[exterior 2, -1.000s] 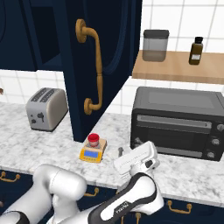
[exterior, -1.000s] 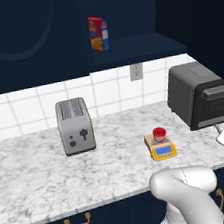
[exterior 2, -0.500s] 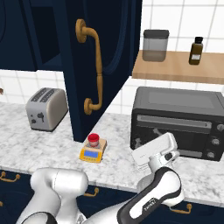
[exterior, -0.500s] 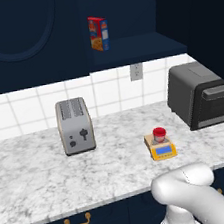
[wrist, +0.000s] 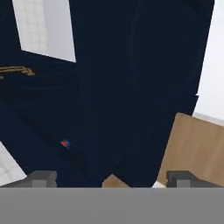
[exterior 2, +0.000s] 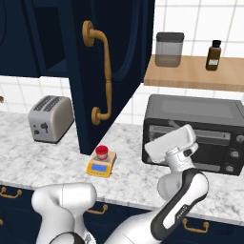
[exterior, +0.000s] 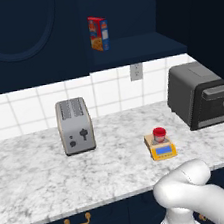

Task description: Pick the jam and place it on the digital scale for weighing, and close the cabinet.

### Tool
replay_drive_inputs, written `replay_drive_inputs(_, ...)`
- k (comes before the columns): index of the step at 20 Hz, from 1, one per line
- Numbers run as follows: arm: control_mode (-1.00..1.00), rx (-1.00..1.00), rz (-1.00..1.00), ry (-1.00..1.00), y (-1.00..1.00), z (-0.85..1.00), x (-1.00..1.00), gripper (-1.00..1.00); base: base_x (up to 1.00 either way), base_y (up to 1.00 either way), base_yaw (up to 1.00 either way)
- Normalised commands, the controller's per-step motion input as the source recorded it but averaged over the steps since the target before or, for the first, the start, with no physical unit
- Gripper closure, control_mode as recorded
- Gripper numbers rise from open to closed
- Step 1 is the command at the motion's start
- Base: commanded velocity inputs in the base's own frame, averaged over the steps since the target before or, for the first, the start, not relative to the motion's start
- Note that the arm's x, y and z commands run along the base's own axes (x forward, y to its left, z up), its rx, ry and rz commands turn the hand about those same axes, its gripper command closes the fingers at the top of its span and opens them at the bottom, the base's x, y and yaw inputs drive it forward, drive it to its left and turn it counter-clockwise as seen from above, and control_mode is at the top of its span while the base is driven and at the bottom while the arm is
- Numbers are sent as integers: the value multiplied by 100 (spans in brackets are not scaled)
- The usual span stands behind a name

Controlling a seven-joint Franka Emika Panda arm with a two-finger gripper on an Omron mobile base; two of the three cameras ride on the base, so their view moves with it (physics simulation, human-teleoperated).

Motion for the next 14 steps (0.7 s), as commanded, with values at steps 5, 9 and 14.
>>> replay_drive_inputs(5, -100, 11, 28, -5, 94, 72, -11, -100, 0, 0, 0)
replay_drive_inputs(9, -100, 7, 20, -3, 90, 75, -8, -100, 0, 0, 0)
replay_drive_inputs(14, -100, 9, 16, -6, 70, 82, -27, -100, 0, 0, 0)
